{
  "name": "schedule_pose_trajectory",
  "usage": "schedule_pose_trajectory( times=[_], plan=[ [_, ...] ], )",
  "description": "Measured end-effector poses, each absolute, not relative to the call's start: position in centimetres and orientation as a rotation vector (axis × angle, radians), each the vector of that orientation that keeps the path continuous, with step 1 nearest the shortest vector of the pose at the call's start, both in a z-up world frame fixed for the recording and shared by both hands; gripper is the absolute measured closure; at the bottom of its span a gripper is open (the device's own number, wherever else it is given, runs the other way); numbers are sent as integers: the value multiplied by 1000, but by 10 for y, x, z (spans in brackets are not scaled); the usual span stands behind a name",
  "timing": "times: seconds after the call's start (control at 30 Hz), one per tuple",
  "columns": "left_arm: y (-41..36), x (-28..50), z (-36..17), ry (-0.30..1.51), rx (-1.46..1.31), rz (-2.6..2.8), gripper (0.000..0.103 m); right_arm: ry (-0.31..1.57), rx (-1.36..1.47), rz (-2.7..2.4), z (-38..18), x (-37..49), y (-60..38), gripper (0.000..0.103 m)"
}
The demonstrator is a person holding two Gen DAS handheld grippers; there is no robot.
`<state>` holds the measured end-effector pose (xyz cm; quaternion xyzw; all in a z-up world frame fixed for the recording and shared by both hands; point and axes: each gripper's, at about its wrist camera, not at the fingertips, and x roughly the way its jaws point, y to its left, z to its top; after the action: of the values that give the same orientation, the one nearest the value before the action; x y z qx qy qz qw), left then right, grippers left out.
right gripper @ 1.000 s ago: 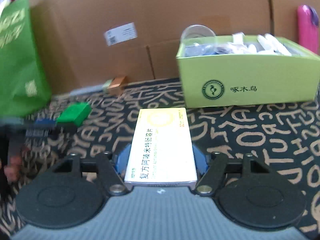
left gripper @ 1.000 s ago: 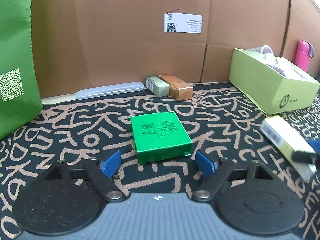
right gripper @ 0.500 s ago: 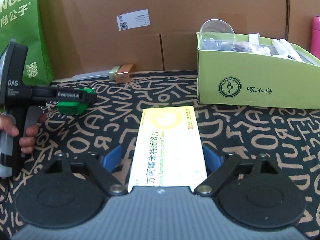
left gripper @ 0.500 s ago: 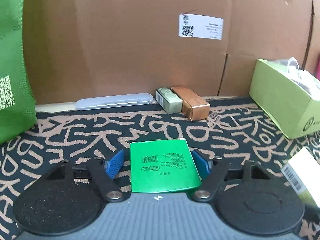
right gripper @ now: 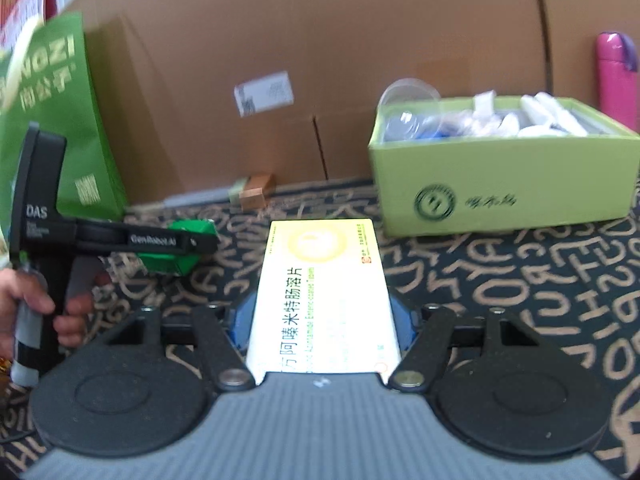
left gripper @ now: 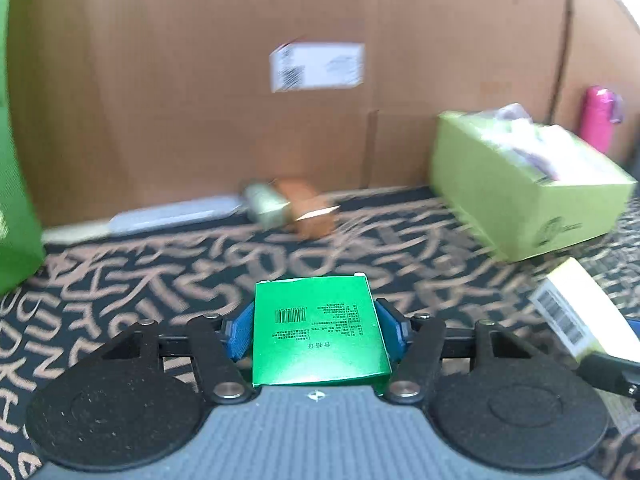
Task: Organize objects
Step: 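Lower the green box and medicine box into the lime-green box, open both tools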
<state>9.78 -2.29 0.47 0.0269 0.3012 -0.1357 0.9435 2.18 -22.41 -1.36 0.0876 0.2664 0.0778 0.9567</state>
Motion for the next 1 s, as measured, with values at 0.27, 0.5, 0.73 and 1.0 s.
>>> schedule_pose_trajectory(
  times=[0.27, 0.5, 0.73, 1.0],
  plan=[
    [-88, 88, 69, 474, 8, -497, 38, 355, 120, 27, 38, 15, -279, 38],
    [-161, 104, 122, 382, 1, -585, 37, 262, 42, -106, 69, 52, -337, 38],
    [-228, 143, 124, 393, -18, -598, 37, 221, -19, -181, 80, 99, -384, 37],
    [-275, 187, 92, 434, 7, -585, 37, 230, 3, -203, 60, 155, -422, 37]
  ],
)
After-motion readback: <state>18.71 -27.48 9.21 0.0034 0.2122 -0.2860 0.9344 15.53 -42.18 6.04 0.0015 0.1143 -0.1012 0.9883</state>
